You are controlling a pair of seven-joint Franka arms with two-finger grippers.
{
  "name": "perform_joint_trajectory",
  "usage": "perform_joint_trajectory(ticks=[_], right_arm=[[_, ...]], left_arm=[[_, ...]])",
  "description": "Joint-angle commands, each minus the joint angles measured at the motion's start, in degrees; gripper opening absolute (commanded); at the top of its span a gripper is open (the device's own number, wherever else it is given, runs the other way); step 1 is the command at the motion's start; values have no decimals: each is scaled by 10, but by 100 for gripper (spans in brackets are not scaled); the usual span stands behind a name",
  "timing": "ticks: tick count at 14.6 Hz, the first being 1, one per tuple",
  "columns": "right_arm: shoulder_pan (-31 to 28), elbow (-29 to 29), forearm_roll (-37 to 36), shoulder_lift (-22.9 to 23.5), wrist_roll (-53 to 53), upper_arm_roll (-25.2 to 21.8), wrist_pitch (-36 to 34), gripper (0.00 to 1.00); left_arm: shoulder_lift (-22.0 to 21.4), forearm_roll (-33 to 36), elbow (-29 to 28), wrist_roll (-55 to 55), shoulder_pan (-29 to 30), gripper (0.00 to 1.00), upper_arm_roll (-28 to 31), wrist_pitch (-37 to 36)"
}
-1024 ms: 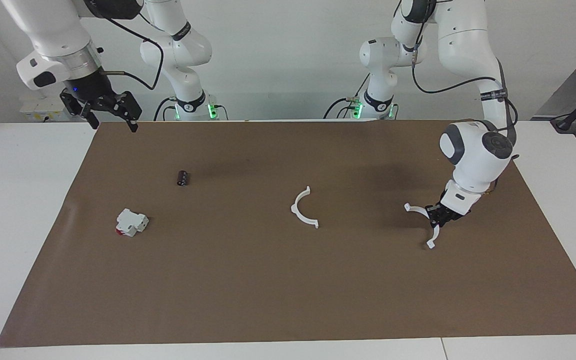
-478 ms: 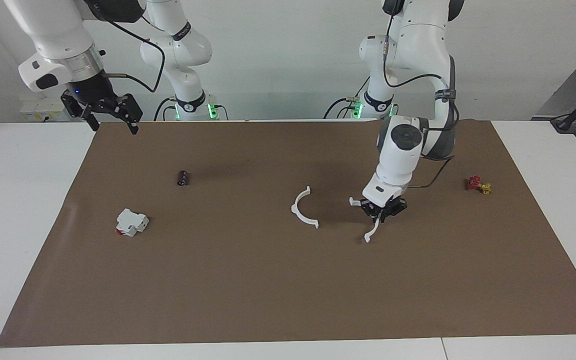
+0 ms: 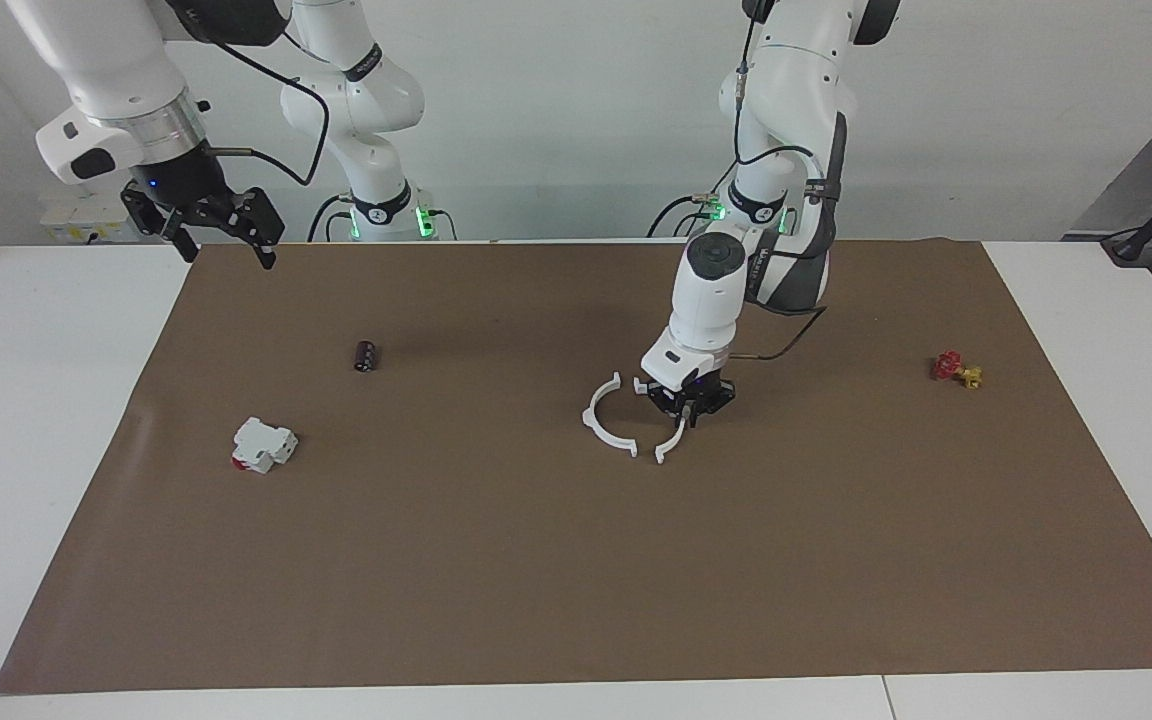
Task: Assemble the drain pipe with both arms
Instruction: 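Carry the clamp half with the left gripper onto the placed half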
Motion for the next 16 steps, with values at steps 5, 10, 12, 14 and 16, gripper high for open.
perform_joint_trajectory(ticks=[5, 10, 12, 14, 16], right_arm=[[-8, -9, -8, -4, -7, 5, 10, 100], [-7, -9, -8, -4, -7, 5, 10, 100], [-8, -10, -8, -5, -7, 5, 9, 100], [-8, -10, -8, -5, -7, 5, 10, 100], [-8, -10, -8, -5, -6, 5, 9, 100]], left_arm=[[-2, 17, -29, -23, -26, 0, 10, 40], [-2, 17, -33, -22, -34, 0, 9, 54], [-3, 17, -36, -22, -34, 0, 9, 56], [-4, 17, -37, -22, -34, 0, 9, 56], [-4, 17, -38, -22, -35, 0, 8, 56]])
